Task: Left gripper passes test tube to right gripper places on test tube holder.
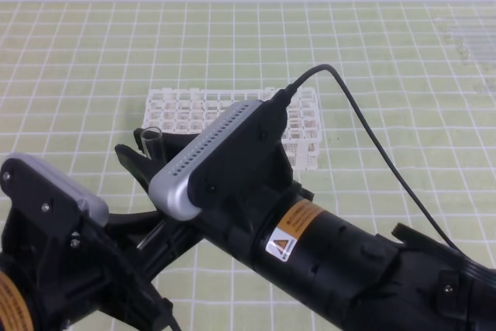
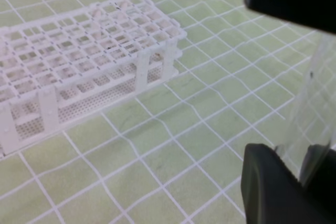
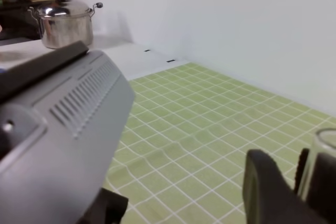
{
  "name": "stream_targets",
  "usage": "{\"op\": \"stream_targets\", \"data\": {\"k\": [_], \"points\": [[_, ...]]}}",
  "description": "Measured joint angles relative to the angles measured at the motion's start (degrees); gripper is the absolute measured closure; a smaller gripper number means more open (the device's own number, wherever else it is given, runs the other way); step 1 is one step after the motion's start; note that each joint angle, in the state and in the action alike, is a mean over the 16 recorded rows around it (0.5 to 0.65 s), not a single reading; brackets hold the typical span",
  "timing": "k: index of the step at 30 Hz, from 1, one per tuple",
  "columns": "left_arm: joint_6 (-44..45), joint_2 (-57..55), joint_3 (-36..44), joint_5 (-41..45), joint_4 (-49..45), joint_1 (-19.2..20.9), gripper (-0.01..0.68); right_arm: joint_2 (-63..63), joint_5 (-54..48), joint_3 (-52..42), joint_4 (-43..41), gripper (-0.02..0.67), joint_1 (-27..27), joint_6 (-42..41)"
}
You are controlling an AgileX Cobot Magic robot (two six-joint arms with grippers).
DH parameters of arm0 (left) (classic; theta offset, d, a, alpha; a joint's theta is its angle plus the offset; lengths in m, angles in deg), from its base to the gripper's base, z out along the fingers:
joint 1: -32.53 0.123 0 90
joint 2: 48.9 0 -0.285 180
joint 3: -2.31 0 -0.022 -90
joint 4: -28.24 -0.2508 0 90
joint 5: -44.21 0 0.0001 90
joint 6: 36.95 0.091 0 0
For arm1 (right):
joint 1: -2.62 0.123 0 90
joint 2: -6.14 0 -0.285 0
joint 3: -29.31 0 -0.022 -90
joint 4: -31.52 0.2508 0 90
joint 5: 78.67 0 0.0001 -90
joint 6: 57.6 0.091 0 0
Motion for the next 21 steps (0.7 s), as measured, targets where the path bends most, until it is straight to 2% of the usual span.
{"op": "stream_targets", "data": {"k": [12, 21], "points": [[-0.1, 0.0, 0.0, -1.7, 0.1, 0.0, 0.643, 0.0, 0.6, 0.0, -0.1, 0.559, 0.1, 0.5], [-0.2, 0.0, 0.0, -3.6, 0.1, 0.0, 0.489, 0.0, 1.0, 0.0, 0.8, 0.561, 0.0, -0.1]]}}
